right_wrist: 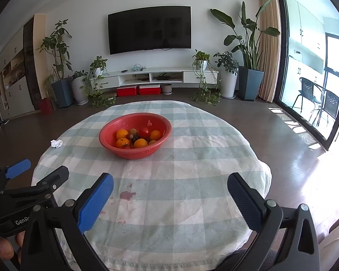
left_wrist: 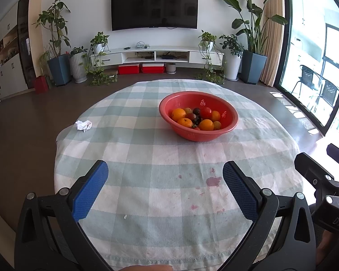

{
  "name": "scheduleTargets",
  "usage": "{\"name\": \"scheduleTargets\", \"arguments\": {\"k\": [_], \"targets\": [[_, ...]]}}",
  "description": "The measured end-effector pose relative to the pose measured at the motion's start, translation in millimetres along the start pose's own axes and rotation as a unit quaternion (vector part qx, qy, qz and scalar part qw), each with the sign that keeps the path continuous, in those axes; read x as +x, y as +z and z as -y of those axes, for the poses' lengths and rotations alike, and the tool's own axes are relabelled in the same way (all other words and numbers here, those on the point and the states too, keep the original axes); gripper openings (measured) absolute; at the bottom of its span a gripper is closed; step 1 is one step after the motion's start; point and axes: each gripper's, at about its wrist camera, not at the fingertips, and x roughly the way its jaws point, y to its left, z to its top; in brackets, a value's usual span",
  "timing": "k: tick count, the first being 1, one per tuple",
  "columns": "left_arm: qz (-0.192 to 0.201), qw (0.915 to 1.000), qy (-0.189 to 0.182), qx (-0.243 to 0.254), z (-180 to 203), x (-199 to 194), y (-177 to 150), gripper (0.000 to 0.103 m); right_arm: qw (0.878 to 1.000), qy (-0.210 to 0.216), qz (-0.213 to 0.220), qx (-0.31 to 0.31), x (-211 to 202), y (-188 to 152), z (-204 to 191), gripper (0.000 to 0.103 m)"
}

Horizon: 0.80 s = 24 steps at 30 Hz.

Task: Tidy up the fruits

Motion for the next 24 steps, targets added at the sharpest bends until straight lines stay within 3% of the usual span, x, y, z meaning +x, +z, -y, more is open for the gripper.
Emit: {"name": "scheduleTargets", "arguments": {"k": [24], "targets": [[-0.006,1.0000,0.001,-0.001,0.3,3.5,-2.7,0.103,1.000,-0.001,-0.006,0.001,3.4,-1.0,-1.1,0.103]]}}
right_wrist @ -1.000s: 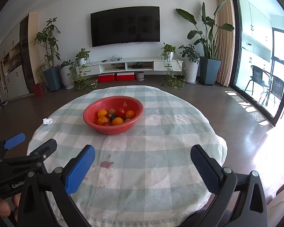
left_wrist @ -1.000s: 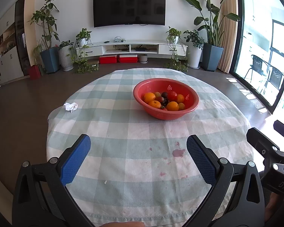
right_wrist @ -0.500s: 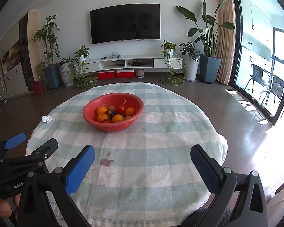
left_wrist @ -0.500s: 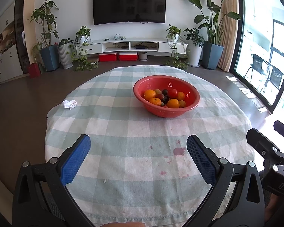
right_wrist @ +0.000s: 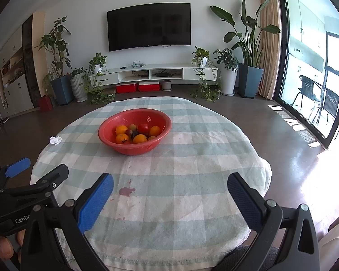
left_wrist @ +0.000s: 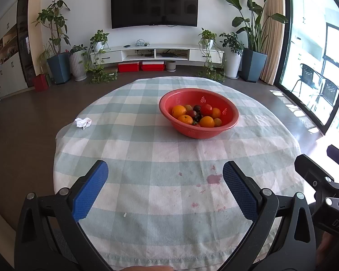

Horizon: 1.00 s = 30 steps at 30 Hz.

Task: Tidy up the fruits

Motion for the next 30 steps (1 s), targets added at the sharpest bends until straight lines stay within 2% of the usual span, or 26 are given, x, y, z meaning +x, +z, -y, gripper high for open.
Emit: {"name": "scheduleTargets", "arguments": {"k": [30], "targets": [[-0.001,1.0000,0.000,0.001,-0.6,0.2,-0.4,0.103,1.000,0.000,-0.005,-0.001,0.5,-6.2,1.4,0.103]]}}
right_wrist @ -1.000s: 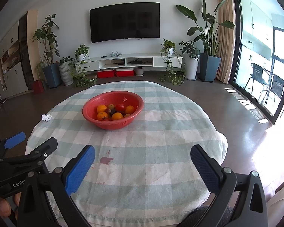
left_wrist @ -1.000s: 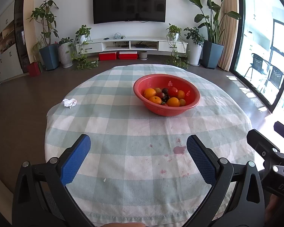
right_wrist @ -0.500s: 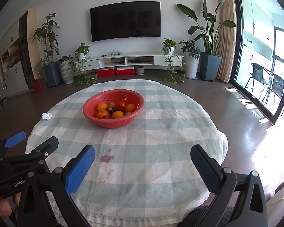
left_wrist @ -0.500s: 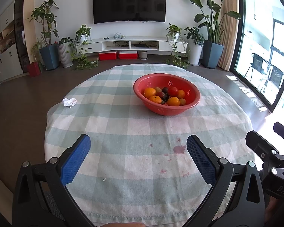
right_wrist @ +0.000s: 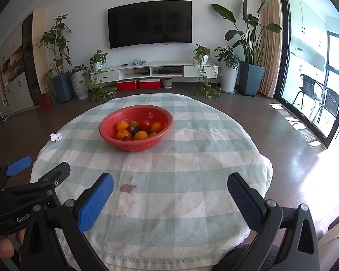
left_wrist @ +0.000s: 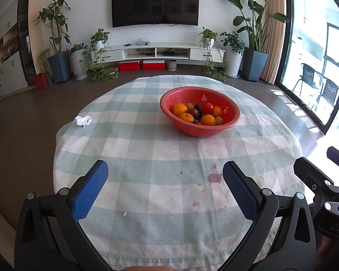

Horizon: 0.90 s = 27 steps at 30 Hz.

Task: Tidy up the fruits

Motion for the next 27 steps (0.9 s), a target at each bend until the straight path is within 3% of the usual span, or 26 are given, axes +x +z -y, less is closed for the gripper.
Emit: {"name": "scheduleTargets", "arguments": {"k": [27], "targets": [[-0.006,1.0000,-0.001,-0.005,-2,2,-6,0.103,1.000,-0.003,-0.012,0.002,-2,-11,6,0.103]]}}
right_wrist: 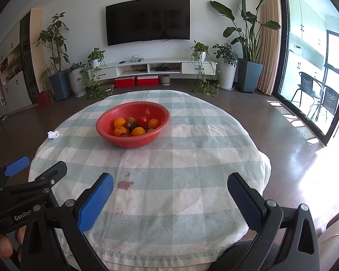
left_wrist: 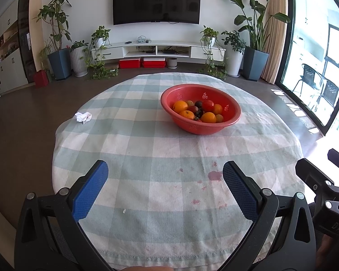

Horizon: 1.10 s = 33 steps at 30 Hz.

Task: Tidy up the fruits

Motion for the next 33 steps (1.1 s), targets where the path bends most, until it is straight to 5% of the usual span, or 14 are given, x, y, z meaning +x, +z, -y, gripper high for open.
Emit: {"name": "scheduleTargets", "arguments": {"k": [33], "targets": [[-0.004,1.0000,0.000,0.002,-0.4,-1.3,-6.1,0.103,1.000,-0.002,-0.014,0.001,1.7,-3.5,1.6,0.103]]}}
